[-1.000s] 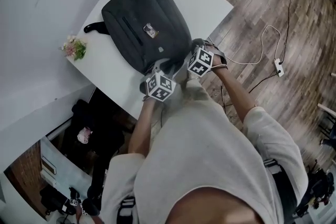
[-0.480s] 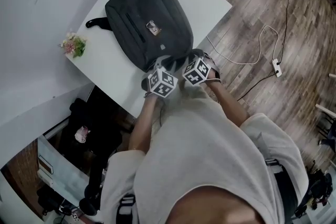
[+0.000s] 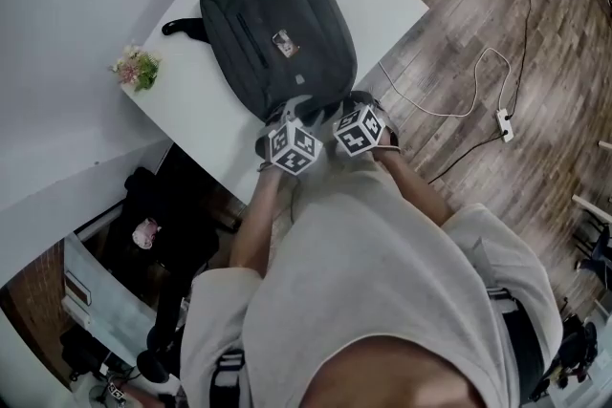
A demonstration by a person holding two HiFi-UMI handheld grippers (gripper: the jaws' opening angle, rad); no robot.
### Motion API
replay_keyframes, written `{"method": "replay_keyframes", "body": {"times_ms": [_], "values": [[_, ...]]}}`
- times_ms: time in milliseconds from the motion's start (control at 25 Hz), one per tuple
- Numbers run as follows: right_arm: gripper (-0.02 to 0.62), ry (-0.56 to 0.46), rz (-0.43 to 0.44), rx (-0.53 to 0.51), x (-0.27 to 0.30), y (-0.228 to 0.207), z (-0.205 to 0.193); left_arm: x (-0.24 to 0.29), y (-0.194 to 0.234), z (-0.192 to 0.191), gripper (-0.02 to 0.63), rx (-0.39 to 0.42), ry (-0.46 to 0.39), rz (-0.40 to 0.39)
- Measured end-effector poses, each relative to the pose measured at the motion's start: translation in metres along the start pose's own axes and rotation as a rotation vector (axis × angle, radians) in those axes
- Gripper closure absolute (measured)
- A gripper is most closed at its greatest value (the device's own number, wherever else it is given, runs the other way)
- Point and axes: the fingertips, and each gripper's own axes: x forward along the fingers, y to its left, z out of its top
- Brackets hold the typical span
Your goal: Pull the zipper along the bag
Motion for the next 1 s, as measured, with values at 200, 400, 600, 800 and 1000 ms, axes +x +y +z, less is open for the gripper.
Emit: {"method": "replay_keyframes", "body": {"times_ms": [200,400,600,800,1000], "values": [[0.575,-0.015,0.044,-0.046,0.001,-0.01,0.002,-0.03,0.004,-0.025,0.324,0.141,0.058,0.015],[0.575,-0.012,0.051,-0.07,0.004,-0.031,-0.001,-0.051,0.016,-0.06,0.318,0.24,0.133,0.046],[0.575,0.018,0.014,-0.122,0.01,-0.081,-0.004,-0.033,0.019,-0.051,0.342,0.373,0.136,0.076],[0.575,0.051,-0.03,-0.186,0.021,-0.137,-0.001,0.002,0.011,-0.012,0.377,0.483,0.098,0.085],[0.575,0.091,-0.08,-0.233,0.033,-0.175,0.006,0.029,0.013,0.014,0.385,0.42,0.084,0.087]]}}
